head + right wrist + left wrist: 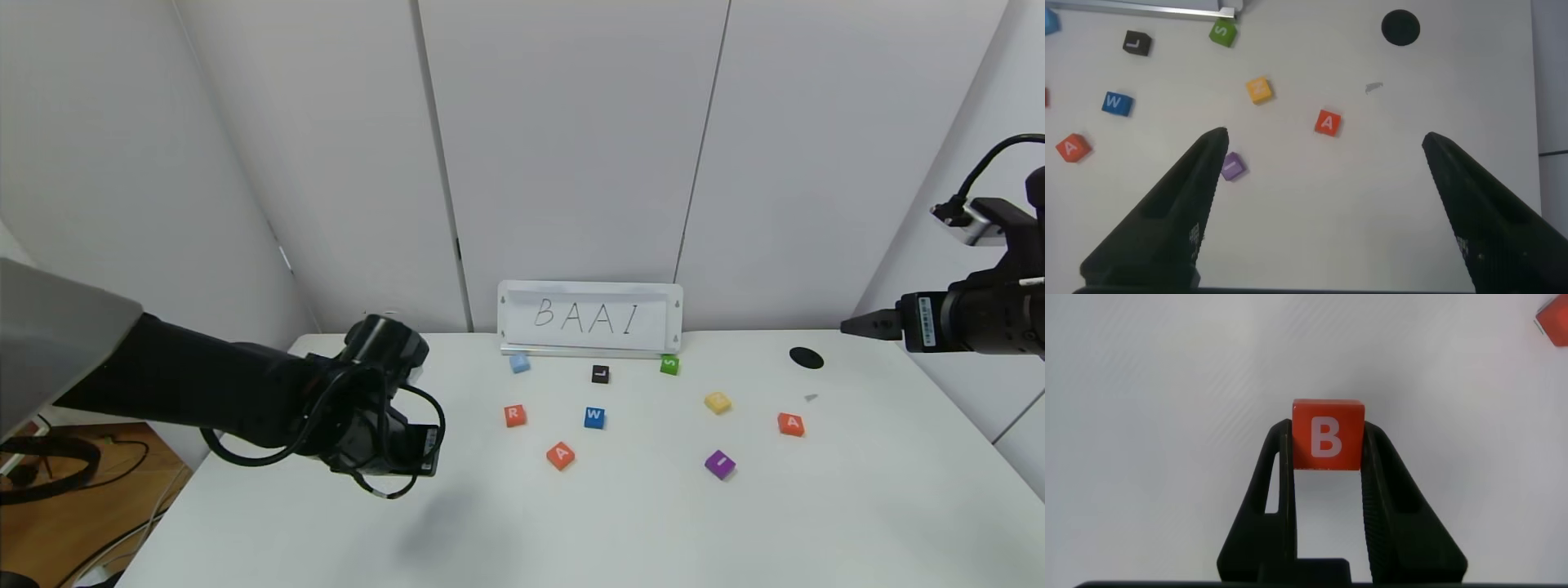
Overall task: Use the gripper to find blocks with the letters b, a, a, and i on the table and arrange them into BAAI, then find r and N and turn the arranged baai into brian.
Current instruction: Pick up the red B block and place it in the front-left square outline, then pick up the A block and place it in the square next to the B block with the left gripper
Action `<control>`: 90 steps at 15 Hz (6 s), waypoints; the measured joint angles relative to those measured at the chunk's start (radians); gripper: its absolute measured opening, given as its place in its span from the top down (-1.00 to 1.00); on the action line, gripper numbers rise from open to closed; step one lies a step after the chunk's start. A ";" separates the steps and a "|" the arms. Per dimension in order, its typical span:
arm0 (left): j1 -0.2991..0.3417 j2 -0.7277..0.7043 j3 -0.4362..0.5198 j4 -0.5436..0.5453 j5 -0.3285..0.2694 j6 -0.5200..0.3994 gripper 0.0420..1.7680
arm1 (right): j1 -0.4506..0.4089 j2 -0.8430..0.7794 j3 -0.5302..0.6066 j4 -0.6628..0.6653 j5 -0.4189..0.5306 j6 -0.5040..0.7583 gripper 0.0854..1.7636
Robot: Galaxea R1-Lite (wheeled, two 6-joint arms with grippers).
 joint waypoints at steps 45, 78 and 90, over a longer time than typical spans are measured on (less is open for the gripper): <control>-0.063 0.117 0.216 -0.240 0.057 -0.078 0.45 | 0.000 0.041 -0.003 -0.001 -0.002 0.000 -0.94; -0.060 0.097 0.214 -0.255 0.068 -0.081 -0.80 | -0.006 0.049 -0.007 -0.001 -0.002 0.000 -0.94; -0.060 0.002 -0.020 -0.063 0.069 -0.080 -0.91 | -0.009 0.049 -0.010 -0.001 -0.002 0.001 -0.94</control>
